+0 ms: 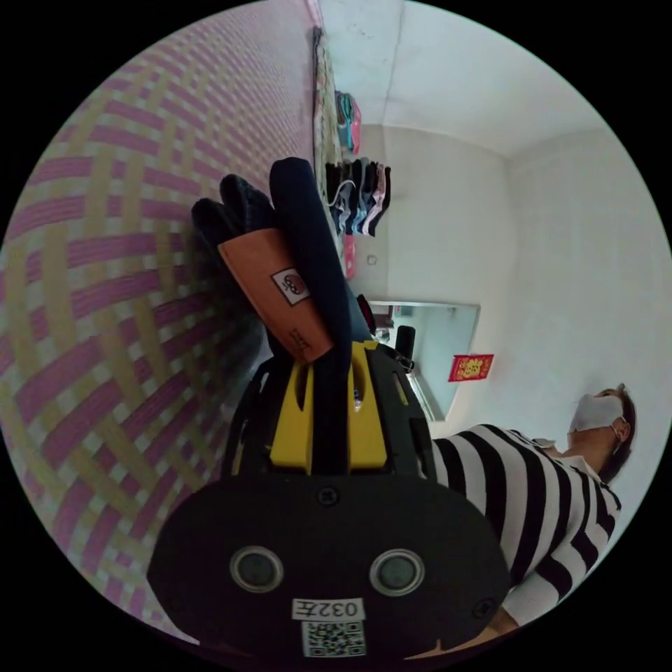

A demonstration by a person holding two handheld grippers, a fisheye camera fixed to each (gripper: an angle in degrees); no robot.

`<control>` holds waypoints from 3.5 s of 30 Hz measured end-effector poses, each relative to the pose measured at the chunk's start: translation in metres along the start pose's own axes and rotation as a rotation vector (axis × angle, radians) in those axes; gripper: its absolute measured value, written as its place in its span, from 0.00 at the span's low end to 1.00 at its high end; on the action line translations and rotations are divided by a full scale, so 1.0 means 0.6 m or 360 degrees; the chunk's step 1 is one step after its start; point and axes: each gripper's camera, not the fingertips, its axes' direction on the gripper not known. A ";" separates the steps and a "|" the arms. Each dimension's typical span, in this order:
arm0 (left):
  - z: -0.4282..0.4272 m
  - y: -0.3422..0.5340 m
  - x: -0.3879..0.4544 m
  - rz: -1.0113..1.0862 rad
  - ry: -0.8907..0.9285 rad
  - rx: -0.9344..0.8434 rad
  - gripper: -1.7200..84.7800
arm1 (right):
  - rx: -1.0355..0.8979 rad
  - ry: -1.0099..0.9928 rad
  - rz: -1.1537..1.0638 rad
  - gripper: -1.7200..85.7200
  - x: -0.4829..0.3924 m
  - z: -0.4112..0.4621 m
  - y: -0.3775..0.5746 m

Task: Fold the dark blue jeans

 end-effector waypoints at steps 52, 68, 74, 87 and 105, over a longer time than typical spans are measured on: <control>0.886 -0.161 0.457 0.0455 0.0141 -0.0203 0.05 | 0.0651 0.0077 -0.0318 0.08 0.617 -0.770 0.189; 0.876 -0.367 0.799 0.0688 -0.0085 0.0384 0.05 | 0.0586 -0.0130 -0.0999 0.08 0.568 -1.101 -0.305; 0.944 -0.435 0.670 0.0177 -0.0657 0.0300 0.06 | 0.0307 0.0023 -0.0447 0.08 0.779 -1.034 -0.454; 1.013 -0.393 0.696 0.0301 -0.0738 0.0276 0.07 | 0.0309 -0.0343 -0.0318 0.06 0.873 -1.059 -0.436; 1.163 -0.271 0.835 0.0885 -0.1650 0.1142 0.01 | 0.0990 0.0449 -0.1026 0.01 0.478 -0.924 -0.241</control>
